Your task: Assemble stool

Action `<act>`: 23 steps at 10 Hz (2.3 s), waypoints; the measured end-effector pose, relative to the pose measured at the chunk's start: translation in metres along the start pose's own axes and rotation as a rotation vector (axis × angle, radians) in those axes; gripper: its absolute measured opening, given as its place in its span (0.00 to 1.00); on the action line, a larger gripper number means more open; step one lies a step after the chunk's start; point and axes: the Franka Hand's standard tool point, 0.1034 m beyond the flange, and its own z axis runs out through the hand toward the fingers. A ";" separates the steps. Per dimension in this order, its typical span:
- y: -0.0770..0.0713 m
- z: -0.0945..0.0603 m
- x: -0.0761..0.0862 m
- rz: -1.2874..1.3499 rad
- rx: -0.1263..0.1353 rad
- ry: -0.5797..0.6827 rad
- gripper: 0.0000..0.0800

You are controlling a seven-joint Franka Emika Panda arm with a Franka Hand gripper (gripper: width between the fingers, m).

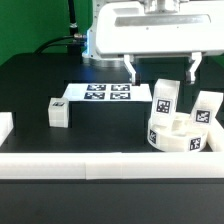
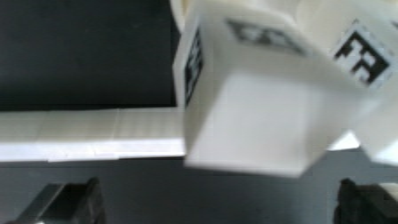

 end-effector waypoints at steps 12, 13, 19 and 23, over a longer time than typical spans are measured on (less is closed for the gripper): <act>0.005 0.000 -0.017 0.109 0.068 -0.473 0.81; 0.005 0.000 -0.016 0.112 0.076 -0.539 0.81; 0.004 0.003 -0.014 0.231 0.022 -0.541 0.81; -0.011 0.012 -0.020 0.349 -0.081 -0.534 0.81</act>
Offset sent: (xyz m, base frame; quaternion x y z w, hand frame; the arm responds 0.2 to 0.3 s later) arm 0.0000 0.0000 0.0000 0.0000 0.0000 0.0000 1.0000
